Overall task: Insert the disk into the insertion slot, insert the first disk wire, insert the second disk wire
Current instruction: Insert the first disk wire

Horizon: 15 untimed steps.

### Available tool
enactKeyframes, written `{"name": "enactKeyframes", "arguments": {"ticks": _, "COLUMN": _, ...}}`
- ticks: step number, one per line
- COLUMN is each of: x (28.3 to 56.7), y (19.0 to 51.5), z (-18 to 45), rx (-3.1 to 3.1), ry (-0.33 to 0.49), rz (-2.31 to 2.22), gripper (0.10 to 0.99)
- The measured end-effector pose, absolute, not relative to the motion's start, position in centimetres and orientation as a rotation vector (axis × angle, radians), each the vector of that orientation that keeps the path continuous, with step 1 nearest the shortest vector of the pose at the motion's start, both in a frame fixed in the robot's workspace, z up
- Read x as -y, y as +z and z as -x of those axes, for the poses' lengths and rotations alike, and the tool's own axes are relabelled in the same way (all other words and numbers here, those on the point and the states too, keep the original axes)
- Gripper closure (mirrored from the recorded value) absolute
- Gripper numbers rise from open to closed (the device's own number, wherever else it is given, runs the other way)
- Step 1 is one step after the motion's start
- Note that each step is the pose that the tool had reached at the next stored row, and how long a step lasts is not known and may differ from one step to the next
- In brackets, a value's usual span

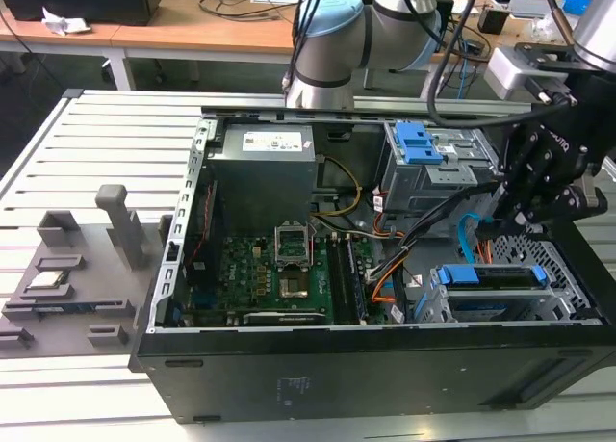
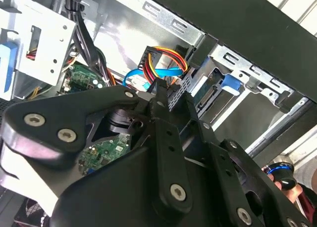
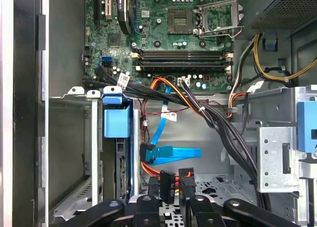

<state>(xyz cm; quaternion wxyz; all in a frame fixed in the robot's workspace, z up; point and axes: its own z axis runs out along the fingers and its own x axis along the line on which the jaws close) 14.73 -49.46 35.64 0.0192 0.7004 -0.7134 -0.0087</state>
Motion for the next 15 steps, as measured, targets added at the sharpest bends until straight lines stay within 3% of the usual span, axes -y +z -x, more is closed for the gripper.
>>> {"name": "enactKeyframes", "arguments": {"ticks": 7, "x": 49.47, "y": 35.46, "z": -14.65, "rx": 2.211, "ry": -0.020, "rz": -2.171, "gripper": 0.784}}
{"name": "enactKeyframes", "arguments": {"ticks": 8, "x": 49.47, "y": 35.46, "z": -14.65, "rx": 2.211, "ry": -0.020, "rz": -2.170, "gripper": 0.800}}
{"name": "enactKeyframes", "arguments": {"ticks": 10, "x": 49.47, "y": 35.46, "z": -14.65, "rx": 2.211, "ry": -0.020, "rz": -2.170, "gripper": 0.918}}
{"name": "enactKeyframes", "arguments": {"ticks": 15, "x": 49.47, "y": 35.46, "z": -14.65, "rx": 2.211, "ry": -0.019, "rz": -2.170, "gripper": 0.918}}
